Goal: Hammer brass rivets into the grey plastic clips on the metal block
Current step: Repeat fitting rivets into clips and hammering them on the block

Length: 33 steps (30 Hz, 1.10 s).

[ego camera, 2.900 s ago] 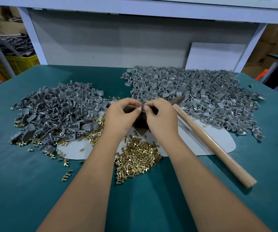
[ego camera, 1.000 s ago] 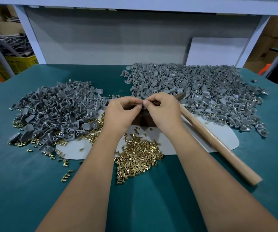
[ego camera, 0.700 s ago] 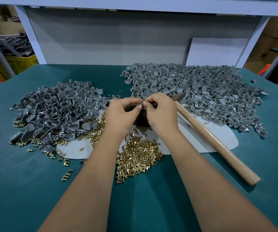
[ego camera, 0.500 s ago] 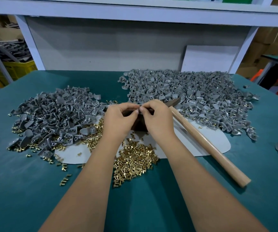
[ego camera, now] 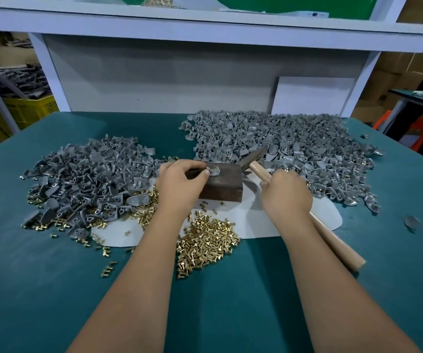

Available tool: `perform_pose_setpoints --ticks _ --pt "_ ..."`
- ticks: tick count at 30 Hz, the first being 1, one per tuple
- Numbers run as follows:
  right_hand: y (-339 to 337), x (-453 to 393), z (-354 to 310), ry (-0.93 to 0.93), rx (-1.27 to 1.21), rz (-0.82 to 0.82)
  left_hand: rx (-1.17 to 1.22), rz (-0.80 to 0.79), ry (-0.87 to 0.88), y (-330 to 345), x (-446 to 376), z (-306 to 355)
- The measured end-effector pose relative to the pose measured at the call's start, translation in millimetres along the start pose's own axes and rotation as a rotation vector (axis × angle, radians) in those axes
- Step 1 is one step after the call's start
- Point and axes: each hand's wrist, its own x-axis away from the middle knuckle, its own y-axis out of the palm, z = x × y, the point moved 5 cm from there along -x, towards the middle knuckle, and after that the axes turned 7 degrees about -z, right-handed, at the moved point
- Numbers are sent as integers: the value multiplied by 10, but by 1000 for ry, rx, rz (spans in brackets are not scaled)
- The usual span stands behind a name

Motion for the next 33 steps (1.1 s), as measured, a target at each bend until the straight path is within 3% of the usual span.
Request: perform_pose_setpoints --ticks 5,9,12,17,21,25,29,33 --pt "-250 32 -96 -25 -165 122 -64 18 4 6 11 43" --pt "-511 141 -267 -213 -313 29 -127 26 22 22 -5 29" --pt "-620 182 -344 -285 -276 0 -181 53 30 27 -11 31" --pt "-673 227 -299 -268 -279 90 -237 58 25 51 -28 40" --pt "-580 238 -331 -328 -105 3 -278 55 40 49 -20 47" --pt "-678 195 -300 -301 -178 132 -252 77 43 49 -25 58" --pt "-590 215 -345 -339 -50 12 -279 56 42 41 -16 67" --pt "-663 232 -374 -329 -95 132 -271 87 56 46 -16 58"
